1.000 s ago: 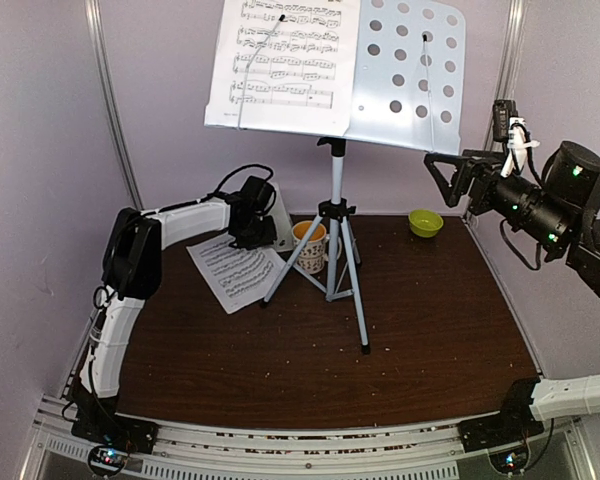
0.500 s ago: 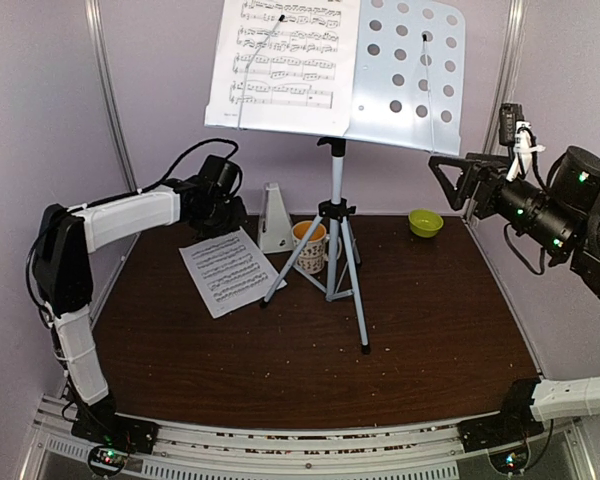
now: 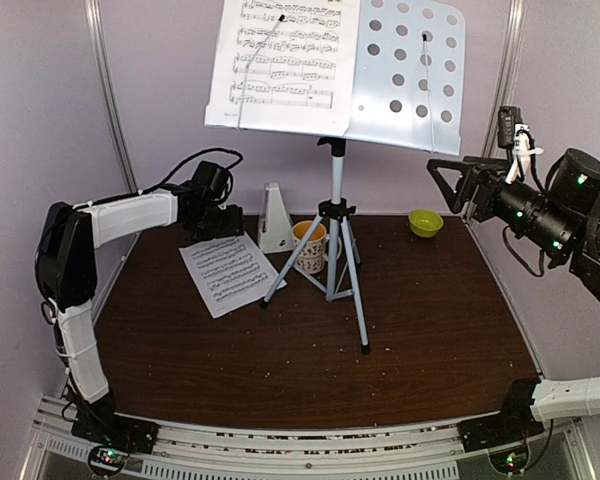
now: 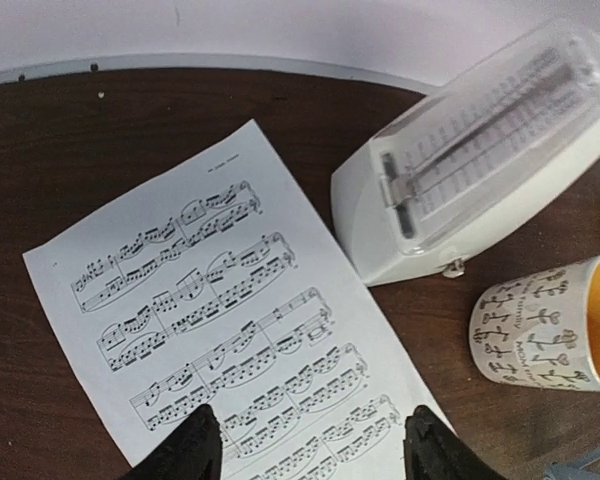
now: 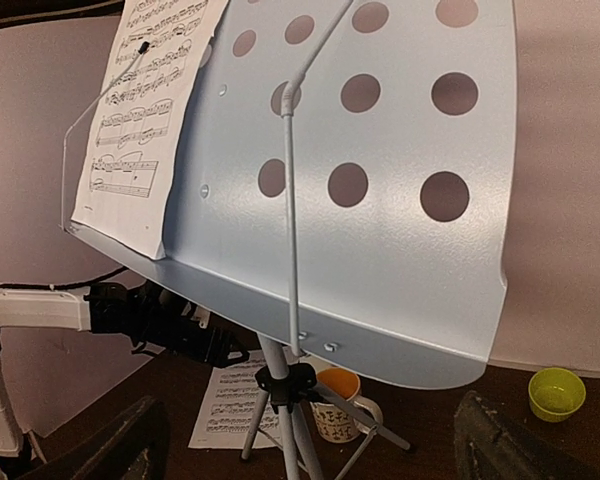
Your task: Set up the instrument practice props
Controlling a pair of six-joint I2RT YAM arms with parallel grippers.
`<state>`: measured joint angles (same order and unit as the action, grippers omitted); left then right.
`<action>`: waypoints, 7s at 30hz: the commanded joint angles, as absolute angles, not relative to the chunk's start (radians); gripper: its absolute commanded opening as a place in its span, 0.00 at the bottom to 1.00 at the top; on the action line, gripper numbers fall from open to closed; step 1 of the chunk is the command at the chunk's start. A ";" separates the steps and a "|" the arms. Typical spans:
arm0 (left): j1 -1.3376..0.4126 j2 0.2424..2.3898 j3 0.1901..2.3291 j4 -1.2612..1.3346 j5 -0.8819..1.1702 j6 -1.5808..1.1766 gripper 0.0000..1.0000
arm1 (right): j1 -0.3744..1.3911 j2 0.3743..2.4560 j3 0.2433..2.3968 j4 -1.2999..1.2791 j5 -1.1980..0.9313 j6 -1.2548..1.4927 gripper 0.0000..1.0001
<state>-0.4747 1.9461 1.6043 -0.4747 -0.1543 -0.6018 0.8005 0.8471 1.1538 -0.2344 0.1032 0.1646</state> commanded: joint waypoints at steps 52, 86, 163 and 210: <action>0.000 2.239 1.566 -0.167 0.584 -0.653 0.00 | 0.799 0.871 1.184 -0.229 0.102 0.160 1.00; -0.594 1.045 1.254 -0.716 0.739 -0.075 0.00 | 0.890 0.947 1.156 -0.249 -0.354 -0.057 1.00; -0.588 0.897 0.880 0.188 0.638 -0.314 0.98 | 1.119 0.948 1.422 -0.369 -0.147 -0.109 0.00; -0.763 1.245 1.417 -0.828 0.687 0.160 0.00 | 1.076 1.008 1.382 -0.697 -0.004 -0.094 1.00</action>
<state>-0.7532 1.1748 1.3464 -0.6304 0.6426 0.0555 1.0710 0.9421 1.3373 -0.6567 0.0521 -0.0544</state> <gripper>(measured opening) 0.004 1.000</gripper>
